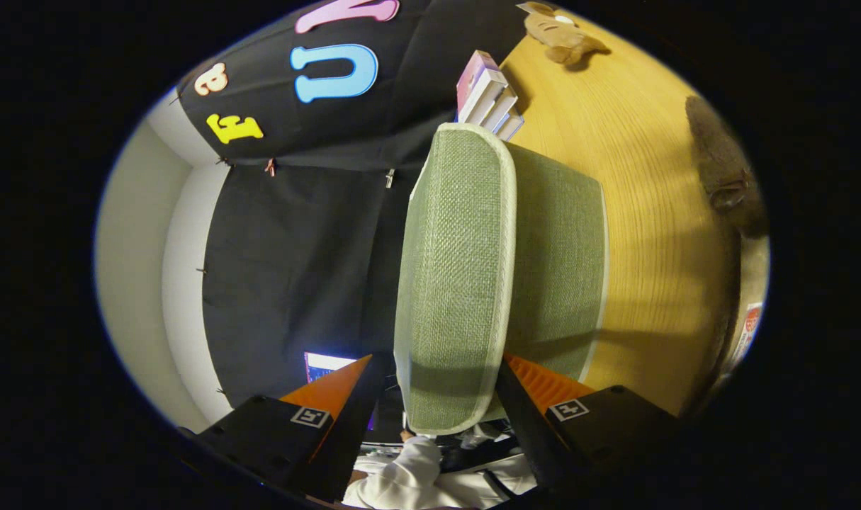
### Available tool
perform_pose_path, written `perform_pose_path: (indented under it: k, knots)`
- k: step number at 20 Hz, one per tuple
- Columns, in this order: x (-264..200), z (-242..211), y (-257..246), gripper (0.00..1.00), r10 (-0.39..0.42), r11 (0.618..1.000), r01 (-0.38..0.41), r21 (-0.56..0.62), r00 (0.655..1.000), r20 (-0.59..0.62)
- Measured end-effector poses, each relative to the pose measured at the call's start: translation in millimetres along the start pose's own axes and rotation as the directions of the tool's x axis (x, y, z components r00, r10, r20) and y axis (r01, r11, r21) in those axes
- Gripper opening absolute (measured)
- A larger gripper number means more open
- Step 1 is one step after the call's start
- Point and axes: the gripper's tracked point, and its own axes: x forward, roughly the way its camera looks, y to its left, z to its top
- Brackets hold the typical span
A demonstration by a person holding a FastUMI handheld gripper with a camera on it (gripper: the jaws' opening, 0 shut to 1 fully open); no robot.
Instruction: Open the storage box then place both shoes into the box .Put the left shoe in first, then the right shoe, with the right side of both shoes facing outward in a uniform manner.
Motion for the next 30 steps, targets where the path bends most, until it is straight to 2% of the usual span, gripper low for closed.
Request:
perform_pose_path:
  k: [2, 4, 5, 7, 8, 9, 10, 12, 13, 17, 20, 24, 30]
  knots:
    - [-5.6, 3.0, 1.5, 0.94, 0.006, 0.999, -0.006, 0.053, 1.0, 0.005]
    - [-10.8, 3.6, 8.0, 0.8, 0.019, 0.997, -0.019, 0.08, 1.0, 0.003]
    - [-12.6, 1.2, 12.7, 0.8, 0.035, 0.995, -0.035, 0.089, 0.999, -0.006]
    - [-15.0, -0.2, 27.9, 0.66, 0.08, 0.989, -0.079, 0.122, 0.997, -0.002]
    - [-14.8, 1.7, 31.9, 0.54, 0.09, 0.986, -0.09, 0.139, 0.996, 0.006]
    - [-13.6, 2.8, 36.8, 0.49, 0.103, 0.983, -0.104, 0.15, 0.995, 0.015]
    - [-9.4, 3.8, 30.9, 0.43, 0.068, 0.986, -0.071, 0.149, 0.997, 0.027]
    - [-1.5, 4.1, 26.8, 0.21, 0.036, 0.987, -0.041, 0.154, 0.999, 0.035]
    - [1.4, 1.8, 30.7, 0.14, 0.039, 0.986, -0.042, 0.16, 0.999, 0.023]
    - [-2.0, 4.2, 48.9, 0.05, 0.018, 0.994, -0.022, 0.106, 0.999, 0.038]
    - [4.9, 6.7, 72.7, 0.05, -0.003, 0.999, 0.0, 0.052, 0.999, 0.043]
    - [25.9, 7.9, 95.8, 0.05, -0.077, 0.997, 0.078, -0.023, 0.996, 0.041]
    - [65.4, 6.7, 165.8, 0.07, -0.093, 0.989, 0.097, -0.113, 0.995, 0.044]
